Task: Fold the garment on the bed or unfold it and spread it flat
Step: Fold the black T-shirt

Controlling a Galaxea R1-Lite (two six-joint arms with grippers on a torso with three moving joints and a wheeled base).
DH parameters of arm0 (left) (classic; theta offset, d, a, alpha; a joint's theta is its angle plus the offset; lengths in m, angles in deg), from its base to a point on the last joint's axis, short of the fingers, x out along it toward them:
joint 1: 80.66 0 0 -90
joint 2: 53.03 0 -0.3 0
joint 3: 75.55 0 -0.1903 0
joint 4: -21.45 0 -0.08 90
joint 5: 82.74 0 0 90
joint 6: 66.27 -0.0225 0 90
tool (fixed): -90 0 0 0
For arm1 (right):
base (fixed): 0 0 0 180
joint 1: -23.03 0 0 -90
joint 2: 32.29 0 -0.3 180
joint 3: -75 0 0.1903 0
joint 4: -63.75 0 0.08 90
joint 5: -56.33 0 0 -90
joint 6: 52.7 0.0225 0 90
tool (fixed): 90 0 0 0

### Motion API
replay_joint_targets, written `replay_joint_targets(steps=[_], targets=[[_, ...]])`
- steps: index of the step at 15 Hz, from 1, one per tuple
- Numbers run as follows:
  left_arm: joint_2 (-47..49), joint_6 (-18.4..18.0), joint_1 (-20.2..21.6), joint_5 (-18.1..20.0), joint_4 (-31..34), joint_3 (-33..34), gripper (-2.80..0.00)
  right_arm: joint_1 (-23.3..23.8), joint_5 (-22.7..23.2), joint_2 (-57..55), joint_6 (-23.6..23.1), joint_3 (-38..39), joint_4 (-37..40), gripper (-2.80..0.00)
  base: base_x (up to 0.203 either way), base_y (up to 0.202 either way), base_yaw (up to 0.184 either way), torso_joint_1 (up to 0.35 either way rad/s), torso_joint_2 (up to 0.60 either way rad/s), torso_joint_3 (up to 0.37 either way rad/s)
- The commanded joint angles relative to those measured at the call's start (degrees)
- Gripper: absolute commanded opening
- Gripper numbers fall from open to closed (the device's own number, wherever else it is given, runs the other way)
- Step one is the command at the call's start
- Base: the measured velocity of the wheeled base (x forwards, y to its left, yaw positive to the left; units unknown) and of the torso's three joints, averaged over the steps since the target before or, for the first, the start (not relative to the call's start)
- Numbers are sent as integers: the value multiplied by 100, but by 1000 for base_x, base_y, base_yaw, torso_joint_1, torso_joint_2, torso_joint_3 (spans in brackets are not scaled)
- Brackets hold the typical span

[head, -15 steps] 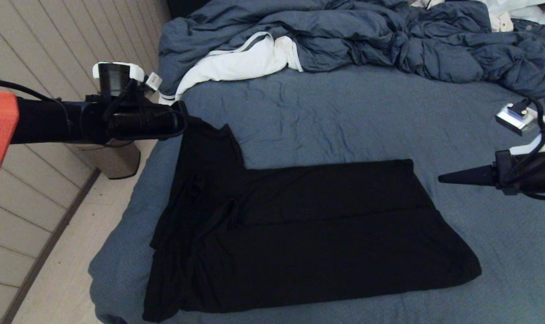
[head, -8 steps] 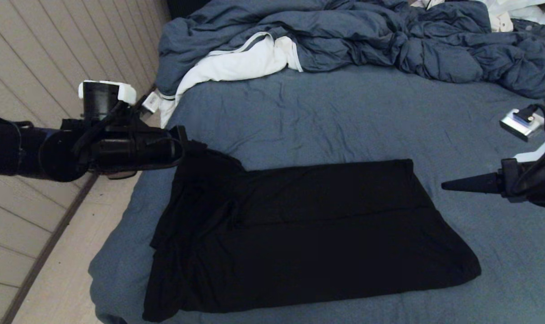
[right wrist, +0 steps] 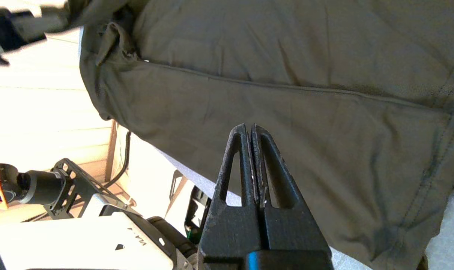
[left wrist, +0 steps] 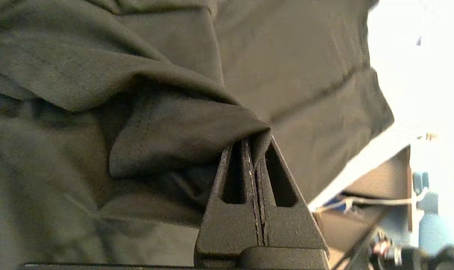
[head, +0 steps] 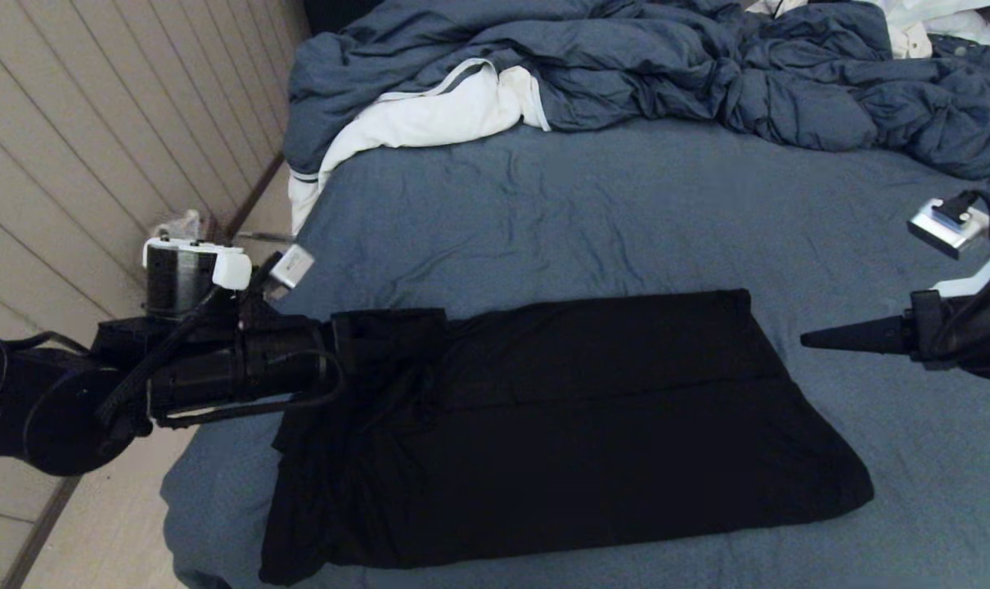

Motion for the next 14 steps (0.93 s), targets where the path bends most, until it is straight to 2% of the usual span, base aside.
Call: replay_joint_targets(steps=[1,8,13,14], targets=[[-35,18,-155,18,-220,379,-280,-11,29,-58,-11,10,12,-280,0,0,0,0,0,0],[-43,18,-390,19,-756,1072,-280,-12,32,-237,-52,123,-7,-280,0,0,0,0,0,0],[11,29,-412,7,-773,1242,-280,-3,47,-278,-100,153,-7,-280,0,0,0,0,0,0],[30,41,-415,-151,-773,1250,0,-3,47,-286,-100,160,-7,-280,0,0,0,0,0,0]])
